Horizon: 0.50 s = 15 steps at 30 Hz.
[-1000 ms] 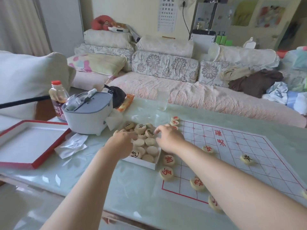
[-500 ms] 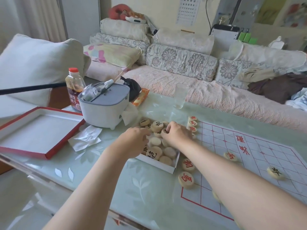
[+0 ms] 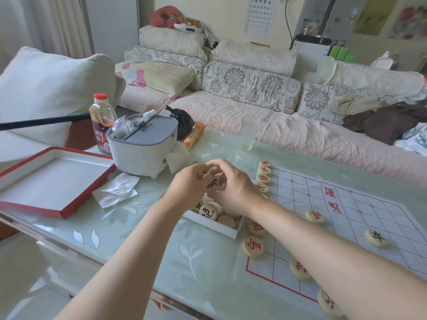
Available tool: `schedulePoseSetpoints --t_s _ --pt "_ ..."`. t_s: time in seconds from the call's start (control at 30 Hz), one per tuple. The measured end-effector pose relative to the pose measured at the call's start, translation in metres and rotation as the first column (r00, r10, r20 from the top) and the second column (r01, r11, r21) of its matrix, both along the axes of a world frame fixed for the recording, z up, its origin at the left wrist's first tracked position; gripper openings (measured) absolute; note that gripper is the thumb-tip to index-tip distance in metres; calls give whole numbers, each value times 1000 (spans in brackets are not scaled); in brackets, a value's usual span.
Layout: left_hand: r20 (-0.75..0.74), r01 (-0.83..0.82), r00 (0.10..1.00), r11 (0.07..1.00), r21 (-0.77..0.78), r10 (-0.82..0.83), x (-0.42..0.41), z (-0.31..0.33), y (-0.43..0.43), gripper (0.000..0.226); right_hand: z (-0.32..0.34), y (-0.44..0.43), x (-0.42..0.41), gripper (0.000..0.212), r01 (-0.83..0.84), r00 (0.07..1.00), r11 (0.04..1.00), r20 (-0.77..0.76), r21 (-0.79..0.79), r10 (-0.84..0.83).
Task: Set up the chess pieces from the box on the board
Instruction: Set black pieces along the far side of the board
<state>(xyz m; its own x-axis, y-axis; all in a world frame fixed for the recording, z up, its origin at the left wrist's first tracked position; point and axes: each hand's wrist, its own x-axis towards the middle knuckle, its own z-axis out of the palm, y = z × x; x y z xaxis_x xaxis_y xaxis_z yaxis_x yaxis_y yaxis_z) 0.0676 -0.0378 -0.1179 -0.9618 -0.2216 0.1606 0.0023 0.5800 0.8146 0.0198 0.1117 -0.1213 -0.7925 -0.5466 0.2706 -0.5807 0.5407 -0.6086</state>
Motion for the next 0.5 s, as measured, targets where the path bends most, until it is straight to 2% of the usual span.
schedulePoseSetpoints --t_s 0.1,0.2,0.3,0.5 --pt "-18 -101 995 994 37 102 1 -2 -7 26 -1 -3 -7 70 -7 1000 998 4 70 7" --pt "-21 -173 985 982 -71 172 2 -3 -14 26 -5 -2 -24 59 51 999 981 -29 186 -46" --pt "-18 -167 986 981 -99 166 2 -3 -18 26 -4 -2 -37 48 112 993 953 -52 282 -101" --pt "-12 -157 988 984 -79 156 -2 -6 -21 26 1 -15 -53 56 122 992 915 -77 384 -100"
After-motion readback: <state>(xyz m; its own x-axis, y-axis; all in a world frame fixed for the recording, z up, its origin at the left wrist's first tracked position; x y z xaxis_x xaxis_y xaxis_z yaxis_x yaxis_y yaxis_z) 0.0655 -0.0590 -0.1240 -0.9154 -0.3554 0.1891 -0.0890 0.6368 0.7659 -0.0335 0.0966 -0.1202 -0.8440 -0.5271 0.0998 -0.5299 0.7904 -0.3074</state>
